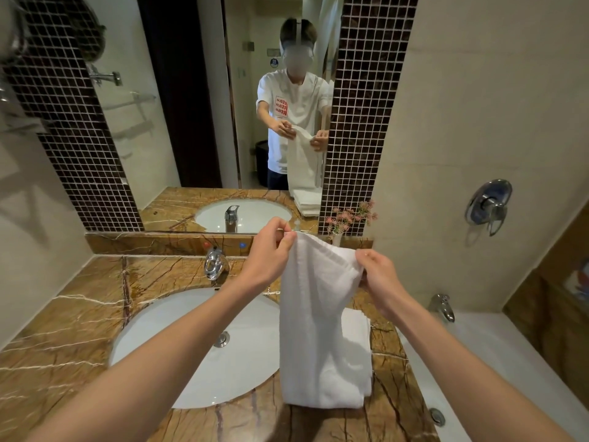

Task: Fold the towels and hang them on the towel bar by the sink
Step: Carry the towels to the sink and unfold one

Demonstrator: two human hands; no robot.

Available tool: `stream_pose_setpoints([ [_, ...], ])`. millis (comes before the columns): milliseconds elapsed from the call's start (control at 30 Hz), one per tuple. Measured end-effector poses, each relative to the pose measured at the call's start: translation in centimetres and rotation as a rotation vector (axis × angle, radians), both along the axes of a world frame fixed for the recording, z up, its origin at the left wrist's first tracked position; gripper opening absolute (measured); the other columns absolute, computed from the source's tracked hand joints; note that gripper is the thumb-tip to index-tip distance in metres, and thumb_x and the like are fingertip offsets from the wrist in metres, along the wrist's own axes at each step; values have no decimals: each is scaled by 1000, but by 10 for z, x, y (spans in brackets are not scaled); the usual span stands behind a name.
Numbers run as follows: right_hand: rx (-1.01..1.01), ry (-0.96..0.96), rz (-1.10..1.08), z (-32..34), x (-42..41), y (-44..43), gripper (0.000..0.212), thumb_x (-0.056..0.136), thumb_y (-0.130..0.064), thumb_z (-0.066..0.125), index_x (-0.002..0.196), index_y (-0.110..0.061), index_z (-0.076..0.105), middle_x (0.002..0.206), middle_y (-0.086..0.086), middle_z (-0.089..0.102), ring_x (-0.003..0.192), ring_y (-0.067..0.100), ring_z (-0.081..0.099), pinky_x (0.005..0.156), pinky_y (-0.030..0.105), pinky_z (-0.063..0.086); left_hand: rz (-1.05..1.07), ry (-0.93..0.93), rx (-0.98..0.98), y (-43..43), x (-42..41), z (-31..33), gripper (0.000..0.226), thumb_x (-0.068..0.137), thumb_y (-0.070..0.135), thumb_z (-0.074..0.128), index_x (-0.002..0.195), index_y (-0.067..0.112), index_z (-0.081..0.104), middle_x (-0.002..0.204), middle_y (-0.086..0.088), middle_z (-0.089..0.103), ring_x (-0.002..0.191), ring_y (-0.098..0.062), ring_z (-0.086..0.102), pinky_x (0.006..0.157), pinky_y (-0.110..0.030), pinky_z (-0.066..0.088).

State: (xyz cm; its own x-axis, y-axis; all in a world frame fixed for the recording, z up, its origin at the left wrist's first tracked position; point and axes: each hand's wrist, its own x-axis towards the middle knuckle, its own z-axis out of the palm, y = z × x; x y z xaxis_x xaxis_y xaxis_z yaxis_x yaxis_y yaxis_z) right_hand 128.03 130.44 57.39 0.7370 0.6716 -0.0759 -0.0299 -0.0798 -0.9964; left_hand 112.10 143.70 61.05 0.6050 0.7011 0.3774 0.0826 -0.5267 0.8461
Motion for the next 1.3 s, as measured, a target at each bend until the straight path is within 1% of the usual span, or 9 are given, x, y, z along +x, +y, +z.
stream_pose_setpoints([
  [200,83,-74,-21,-4,-6,-5,11,96,-30,49,98,-30,60,101,5,64,79,14,61,57,23,49,60,-81,62,-4,4,12,13,96,19,53,83,21,51,73,3,53,60,1,44,56,-12,41],
  [267,120,-125,-6,-6,-9,-9,8,92,-39,56,98,-34,57,102,5,62,85,17,61,61,25,49,60,-87,111,-6,5,15,11,95,19,55,84,19,52,73,5,52,60,5,45,57,-11,41],
  [400,168,-276,80,-10,-19,-17,46,67,-78,59,85,-36,63,100,0,63,93,21,58,78,34,48,60,-70,201,-13,10,17,8,94,19,57,87,16,53,71,5,54,60,0,45,57,-17,42],
  [500,56,-441,167,-15,-25,-21,59,60,-88,50,81,-35,64,121,-2,52,113,14,49,93,35,42,35,-71,245,-19,15,17,8,94,19,57,88,17,53,69,8,52,60,1,46,55,-13,41],
  [567,-48,-542,214,-20,-29,-22,58,63,-82,56,91,-32,65,128,-8,43,115,9,46,92,31,43,28,-61,281,-22,19,17,8,94,19,58,88,18,53,69,10,52,59,-1,46,56,-14,41],
  [667,-102,-635,138,-22,-31,-23,38,75,-57,60,91,-23,67,105,-21,46,91,3,54,72,18,47,25,-66,312,-24,23,17,9,93,18,60,86,16,55,69,8,53,60,-2,45,57,-16,41],
  [833,-100,-572,8,-19,-8,-32,21,87,-30,64,78,-11,63,90,0,55,80,16,55,71,33,48,92,-57,287,-12,15,13,7,90,19,64,85,17,59,73,8,57,64,0,51,60,-11,43],
  [1100,-16,-326,-48,-9,9,-28,23,78,-5,74,64,-21,69,68,-3,63,50,-6,55,48,7,41,118,0,241,-7,4,-5,8,83,17,73,82,17,64,71,9,59,65,-2,53,60,-9,44],
  [1300,70,-108,-14,-6,6,-21,30,90,-23,64,64,-13,75,72,4,72,69,16,64,72,36,57,187,33,159,6,-5,-11,12,77,19,79,79,14,68,71,2,62,65,-7,53,58,-13,44],
])
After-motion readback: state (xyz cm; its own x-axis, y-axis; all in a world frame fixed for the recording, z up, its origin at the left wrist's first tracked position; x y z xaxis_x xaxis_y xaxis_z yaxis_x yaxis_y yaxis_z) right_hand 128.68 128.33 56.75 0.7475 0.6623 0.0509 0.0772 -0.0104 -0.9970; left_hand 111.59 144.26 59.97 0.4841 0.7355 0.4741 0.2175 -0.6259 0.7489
